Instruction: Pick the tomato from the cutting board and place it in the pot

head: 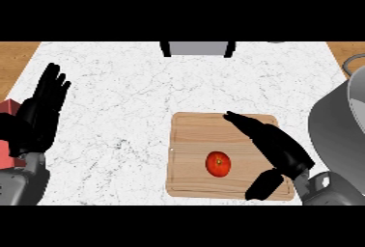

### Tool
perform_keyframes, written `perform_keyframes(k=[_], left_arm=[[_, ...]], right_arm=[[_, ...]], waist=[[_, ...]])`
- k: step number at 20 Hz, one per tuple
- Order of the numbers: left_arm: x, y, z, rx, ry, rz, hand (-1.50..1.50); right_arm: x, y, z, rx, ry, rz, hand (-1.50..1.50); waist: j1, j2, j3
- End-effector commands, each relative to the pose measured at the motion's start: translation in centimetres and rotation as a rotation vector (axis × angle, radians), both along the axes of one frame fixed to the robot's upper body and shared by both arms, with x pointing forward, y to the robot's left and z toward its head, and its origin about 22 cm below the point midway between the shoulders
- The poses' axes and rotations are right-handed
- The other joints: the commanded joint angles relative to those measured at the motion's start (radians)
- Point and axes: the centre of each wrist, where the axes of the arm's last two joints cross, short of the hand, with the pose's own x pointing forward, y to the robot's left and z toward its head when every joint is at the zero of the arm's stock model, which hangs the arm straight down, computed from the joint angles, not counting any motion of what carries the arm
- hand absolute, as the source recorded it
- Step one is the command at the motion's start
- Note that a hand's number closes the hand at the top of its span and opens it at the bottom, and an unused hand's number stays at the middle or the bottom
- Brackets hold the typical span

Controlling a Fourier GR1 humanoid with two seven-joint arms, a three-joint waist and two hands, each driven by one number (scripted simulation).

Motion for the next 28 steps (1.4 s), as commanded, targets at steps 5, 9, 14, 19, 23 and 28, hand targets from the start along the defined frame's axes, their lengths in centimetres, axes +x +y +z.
perform_keyframes(k=[5,9,14,19,23,28], left_arm=[[-0.6,3.1,-0.4,-0.004,-0.016,0.019,0.00],[0.5,0.9,0.8,-0.002,-0.016,0.023,0.00],[0.6,0.5,0.6,-0.018,-0.007,0.004,0.00],[-1.0,0.0,-0.4,-0.005,-0.006,0.007,0.00],[-0.7,0.4,-1.1,-0.008,-0.012,0.012,0.00],[-1.0,-0.3,-2.0,0.001,-0.007,0.018,0.00]], right_arm=[[-0.9,5.3,0.1,-0.041,0.066,-0.012,-1.50],[-0.8,5.2,-0.5,-0.082,0.084,-0.009,-1.50],[-1.3,3.9,-2.5,-0.172,0.102,-0.063,-1.50],[0.4,6.0,-5.1,-0.172,0.111,-0.066,-1.50],[-0.3,5.4,-5.5,-0.174,0.125,-0.060,-1.50],[1.0,4.2,-7.8,-0.198,0.106,-0.072,-1.50]], waist=[[-0.003,0.001,0.001],[-0.006,0.001,0.002],[-0.007,0.001,0.002],[-0.002,0.001,0.002],[-0.005,0.001,0.002],[-0.004,0.002,0.002]])
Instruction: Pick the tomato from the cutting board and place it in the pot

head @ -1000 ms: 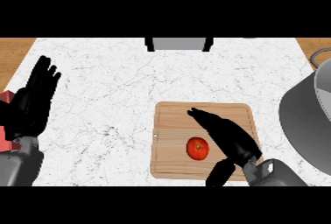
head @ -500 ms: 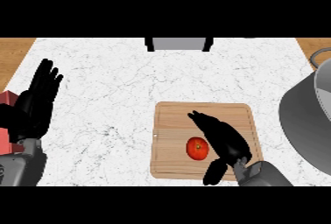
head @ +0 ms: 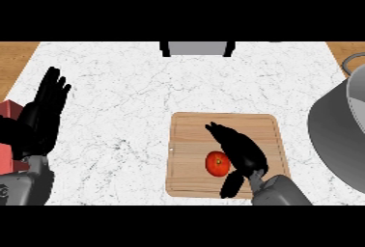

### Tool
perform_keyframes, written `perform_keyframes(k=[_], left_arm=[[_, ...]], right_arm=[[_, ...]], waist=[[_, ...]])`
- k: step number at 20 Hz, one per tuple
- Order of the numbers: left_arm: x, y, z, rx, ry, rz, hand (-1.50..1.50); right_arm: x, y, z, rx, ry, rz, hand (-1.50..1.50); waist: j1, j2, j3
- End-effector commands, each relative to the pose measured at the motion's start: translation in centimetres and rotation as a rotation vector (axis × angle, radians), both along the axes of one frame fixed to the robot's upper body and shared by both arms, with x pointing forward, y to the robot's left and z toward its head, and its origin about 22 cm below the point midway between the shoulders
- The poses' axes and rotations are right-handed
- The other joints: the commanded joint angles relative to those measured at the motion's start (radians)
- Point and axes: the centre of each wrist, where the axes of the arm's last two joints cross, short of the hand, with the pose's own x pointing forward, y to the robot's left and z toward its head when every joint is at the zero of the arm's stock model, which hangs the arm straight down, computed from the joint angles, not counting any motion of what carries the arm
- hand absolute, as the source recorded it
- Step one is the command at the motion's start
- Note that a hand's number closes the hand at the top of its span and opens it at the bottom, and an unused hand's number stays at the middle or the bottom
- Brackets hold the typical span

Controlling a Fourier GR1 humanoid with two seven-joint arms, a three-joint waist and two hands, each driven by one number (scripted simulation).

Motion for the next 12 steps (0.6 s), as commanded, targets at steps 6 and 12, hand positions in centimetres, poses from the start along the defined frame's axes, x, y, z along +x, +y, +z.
perform_keyframes(k=[6,12], left_arm=[[-1.1,0.6,0.9,0.006,0.013,-0.004,0.00],[0.0,0.6,0.0,-0.011,0.005,-0.006,0.00]], right_arm=[[0.5,0.6,-1.0,-0.039,0.016,-0.032,-1.50],[-0.9,0.5,-4.6,-0.072,-0.062,0.134,1.50]], waist=[[0.000,-0.001,0.000],[0.000,0.000,0.000]])
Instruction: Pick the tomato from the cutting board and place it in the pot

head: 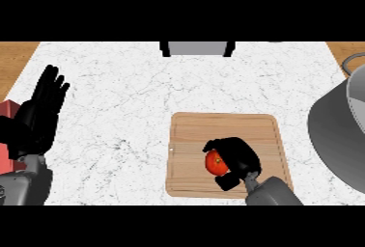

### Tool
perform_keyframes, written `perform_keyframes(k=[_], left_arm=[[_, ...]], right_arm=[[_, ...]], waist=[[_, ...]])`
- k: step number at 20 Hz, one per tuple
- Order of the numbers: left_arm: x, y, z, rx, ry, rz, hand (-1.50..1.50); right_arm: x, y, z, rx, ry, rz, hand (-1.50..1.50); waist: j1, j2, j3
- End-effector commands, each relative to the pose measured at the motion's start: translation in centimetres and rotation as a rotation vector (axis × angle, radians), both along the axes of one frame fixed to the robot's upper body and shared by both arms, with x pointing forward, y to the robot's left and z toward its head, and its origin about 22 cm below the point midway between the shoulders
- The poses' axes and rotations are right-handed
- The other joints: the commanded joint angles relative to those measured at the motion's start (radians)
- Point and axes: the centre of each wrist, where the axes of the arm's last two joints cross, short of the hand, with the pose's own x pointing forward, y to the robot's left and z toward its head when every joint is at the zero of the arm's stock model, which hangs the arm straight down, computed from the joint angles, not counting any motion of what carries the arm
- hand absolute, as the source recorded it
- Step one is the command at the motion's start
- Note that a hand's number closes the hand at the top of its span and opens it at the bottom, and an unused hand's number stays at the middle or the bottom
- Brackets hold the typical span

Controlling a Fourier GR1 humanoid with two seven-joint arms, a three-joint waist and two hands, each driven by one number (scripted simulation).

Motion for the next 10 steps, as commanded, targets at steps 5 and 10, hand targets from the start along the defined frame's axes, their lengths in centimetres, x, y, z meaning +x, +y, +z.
perform_keyframes(k=[5,10], left_arm=[[-1.2,-1.5,0.1,0.002,-0.001,0.013,0.00],[0.1,0.4,1.1,-0.007,0.005,0.018,0.00]], right_arm=[[0.2,0.2,-2.7,0.016,-0.025,0.070,1.50],[-0.9,-1.1,-1.5,0.001,-0.046,0.091,1.50]], waist=[[0.001,0.000,0.001],[-0.002,0.000,0.000]])
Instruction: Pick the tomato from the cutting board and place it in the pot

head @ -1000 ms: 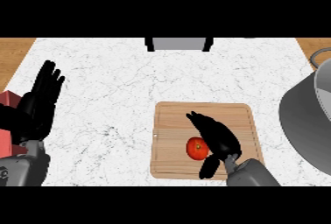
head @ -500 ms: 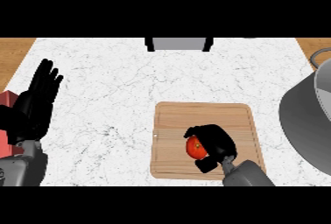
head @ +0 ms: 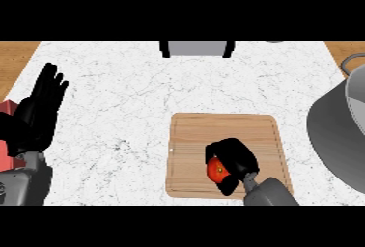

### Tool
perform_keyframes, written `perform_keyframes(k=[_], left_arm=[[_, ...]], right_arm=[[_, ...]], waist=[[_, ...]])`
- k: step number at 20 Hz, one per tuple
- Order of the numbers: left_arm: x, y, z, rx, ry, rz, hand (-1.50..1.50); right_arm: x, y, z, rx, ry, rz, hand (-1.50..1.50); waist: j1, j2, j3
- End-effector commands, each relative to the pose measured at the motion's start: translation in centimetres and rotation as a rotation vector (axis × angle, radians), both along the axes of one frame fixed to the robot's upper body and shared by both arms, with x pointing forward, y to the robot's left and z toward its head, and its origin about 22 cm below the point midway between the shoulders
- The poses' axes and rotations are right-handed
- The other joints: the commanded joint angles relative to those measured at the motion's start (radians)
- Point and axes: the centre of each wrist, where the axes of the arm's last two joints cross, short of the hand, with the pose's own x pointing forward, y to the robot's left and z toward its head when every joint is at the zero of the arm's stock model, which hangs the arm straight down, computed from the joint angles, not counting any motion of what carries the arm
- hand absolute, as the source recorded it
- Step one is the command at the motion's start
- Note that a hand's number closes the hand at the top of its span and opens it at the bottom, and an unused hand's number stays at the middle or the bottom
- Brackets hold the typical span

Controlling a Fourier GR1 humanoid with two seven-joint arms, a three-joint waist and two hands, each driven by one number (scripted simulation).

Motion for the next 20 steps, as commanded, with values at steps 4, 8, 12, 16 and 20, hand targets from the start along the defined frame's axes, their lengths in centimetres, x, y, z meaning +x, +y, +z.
perform_keyframes(k=[4,8,12,16,20], left_arm=[[-1.6,-0.5,0.1,0.006,0.009,-0.003,0.00],[0.8,0.3,0.0,0.010,-0.012,0.015,0.00],[-0.1,0.6,0.7,0.009,-0.006,0.013,0.00],[-1.0,0.1,-1.2,-0.008,0.010,0.030,0.00],[-0.7,0.7,-0.5,0.003,0.006,0.031,0.00]], right_arm=[[-5.3,-0.8,0.7,-0.004,-0.006,-0.088,1.50],[-10.2,-0.8,3.6,-0.004,-0.054,-0.156,1.50],[-12.0,-1.5,5.7,0.087,-0.137,-0.230,1.50],[-12.0,-2.6,9.9,0.250,-0.367,-0.395,1.50],[-13.7,-3.9,14.4,0.338,-0.566,-0.531,1.50]], waist=[[-0.006,0.001,0.002],[-0.020,0.002,0.001],[-0.011,0.002,0.002],[-0.025,-0.002,0.002],[-0.031,-0.003,0.001]])
